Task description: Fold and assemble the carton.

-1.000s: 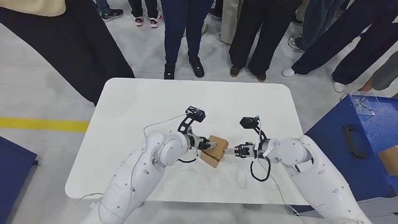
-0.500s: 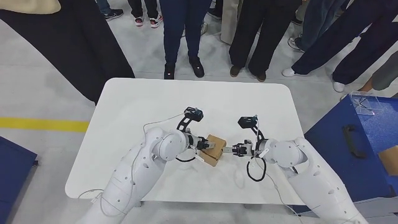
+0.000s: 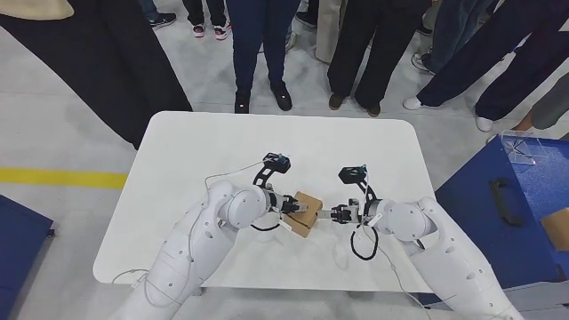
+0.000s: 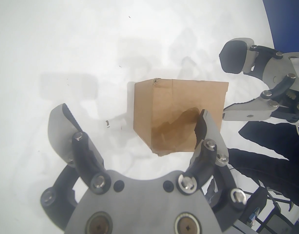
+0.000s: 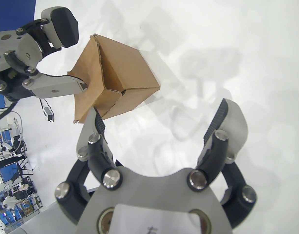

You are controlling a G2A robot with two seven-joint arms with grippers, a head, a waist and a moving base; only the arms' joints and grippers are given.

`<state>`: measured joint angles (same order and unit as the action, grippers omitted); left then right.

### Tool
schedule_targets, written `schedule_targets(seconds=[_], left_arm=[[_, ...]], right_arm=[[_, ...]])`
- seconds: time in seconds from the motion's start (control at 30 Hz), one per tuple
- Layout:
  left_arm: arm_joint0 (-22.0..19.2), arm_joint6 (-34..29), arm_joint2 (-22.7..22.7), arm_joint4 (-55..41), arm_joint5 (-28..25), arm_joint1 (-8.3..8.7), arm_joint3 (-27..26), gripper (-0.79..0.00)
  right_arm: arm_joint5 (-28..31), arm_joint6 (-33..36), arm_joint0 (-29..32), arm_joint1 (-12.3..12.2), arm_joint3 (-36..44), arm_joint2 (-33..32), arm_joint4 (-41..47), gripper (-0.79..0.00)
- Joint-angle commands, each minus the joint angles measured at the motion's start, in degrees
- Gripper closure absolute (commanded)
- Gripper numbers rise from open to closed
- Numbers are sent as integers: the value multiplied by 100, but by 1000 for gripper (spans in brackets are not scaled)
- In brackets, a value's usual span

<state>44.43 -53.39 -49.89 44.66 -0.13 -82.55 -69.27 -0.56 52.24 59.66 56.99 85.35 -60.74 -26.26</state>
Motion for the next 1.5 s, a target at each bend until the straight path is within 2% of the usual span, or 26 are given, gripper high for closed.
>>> schedule_targets(seconds=[0.0, 0.73, 0.93, 1.1, 1.27, 1.47], left_arm=[[5, -13, -9, 9, 13, 2, -4, -785], [-11, 70, 74, 2, 80, -54, 186, -785], [-53, 133, 107, 4, 114, -84, 234, -785], [49, 400, -103, 38, 113, -34, -69, -785], [409, 761, -452, 75, 51, 71, -643, -785], [663, 699, -571, 141, -14, 134, -945, -785]], right_arm=[[-3, -7, 11, 4, 5, 4, -6, -785], [152, -407, 43, 82, -110, 92, -319, -785], [51, -118, -15, 77, -17, -219, 366, -785], [-100, -236, 2, 103, -32, -104, 128, -785], [-252, -452, -81, 170, -177, 86, -43, -785], [-387, -447, -183, 227, -329, 233, -185, -785]])
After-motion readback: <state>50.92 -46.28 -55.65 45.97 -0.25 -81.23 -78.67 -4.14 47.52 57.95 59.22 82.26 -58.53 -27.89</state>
